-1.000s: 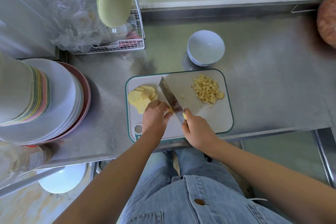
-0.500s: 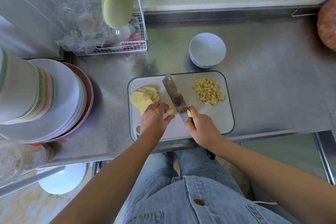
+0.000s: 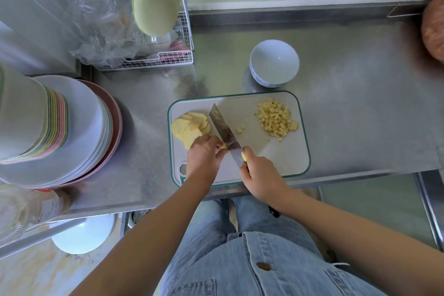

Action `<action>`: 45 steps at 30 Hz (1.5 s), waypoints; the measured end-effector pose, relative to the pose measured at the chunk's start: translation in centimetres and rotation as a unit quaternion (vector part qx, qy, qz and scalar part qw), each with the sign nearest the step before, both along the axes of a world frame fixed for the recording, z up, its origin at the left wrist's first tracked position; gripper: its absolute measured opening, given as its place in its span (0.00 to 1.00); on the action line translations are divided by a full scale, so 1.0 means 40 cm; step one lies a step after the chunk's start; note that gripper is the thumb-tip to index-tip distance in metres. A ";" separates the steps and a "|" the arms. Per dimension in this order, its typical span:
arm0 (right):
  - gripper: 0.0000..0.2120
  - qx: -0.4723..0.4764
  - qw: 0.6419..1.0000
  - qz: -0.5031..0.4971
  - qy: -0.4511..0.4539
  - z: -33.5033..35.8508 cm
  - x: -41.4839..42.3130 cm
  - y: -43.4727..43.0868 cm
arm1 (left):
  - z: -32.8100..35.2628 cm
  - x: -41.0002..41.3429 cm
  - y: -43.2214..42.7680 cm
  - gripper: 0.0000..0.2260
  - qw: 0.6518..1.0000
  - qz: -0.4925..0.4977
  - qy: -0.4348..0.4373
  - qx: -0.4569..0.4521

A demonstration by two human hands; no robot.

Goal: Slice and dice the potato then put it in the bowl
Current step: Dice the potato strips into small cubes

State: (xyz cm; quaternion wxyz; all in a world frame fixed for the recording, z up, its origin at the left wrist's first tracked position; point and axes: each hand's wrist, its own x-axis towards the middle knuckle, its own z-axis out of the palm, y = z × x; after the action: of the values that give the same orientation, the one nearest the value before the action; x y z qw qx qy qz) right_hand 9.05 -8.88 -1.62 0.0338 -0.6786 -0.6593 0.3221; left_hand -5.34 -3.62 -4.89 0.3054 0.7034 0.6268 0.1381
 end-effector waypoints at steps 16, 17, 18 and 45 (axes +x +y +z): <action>0.15 -0.010 1.000 -0.023 -0.018 -0.011 -0.032 0.007 | 0.009 0.005 0.005 0.06 0.999 -0.016 0.043 -0.024; 0.14 -0.012 0.999 -0.024 -0.019 -0.011 -0.031 0.007 | 0.011 0.004 0.005 0.06 0.998 -0.019 0.046 -0.026; 0.13 -0.009 0.999 -0.027 -0.020 -0.010 -0.028 0.007 | 0.012 0.003 0.004 0.06 0.998 -0.020 0.048 -0.026; 0.04 -0.010 0.983 -0.149 0.108 -0.008 0.029 -0.021 | 0.002 -0.044 -0.016 0.06 0.998 -0.012 0.057 -0.009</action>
State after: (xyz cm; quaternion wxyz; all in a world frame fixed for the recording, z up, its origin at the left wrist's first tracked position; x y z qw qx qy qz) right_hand 10.21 -9.71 -1.93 0.1457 -0.7310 -0.5396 0.3914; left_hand -7.09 -4.27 -4.81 0.2770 0.7150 0.6358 0.0887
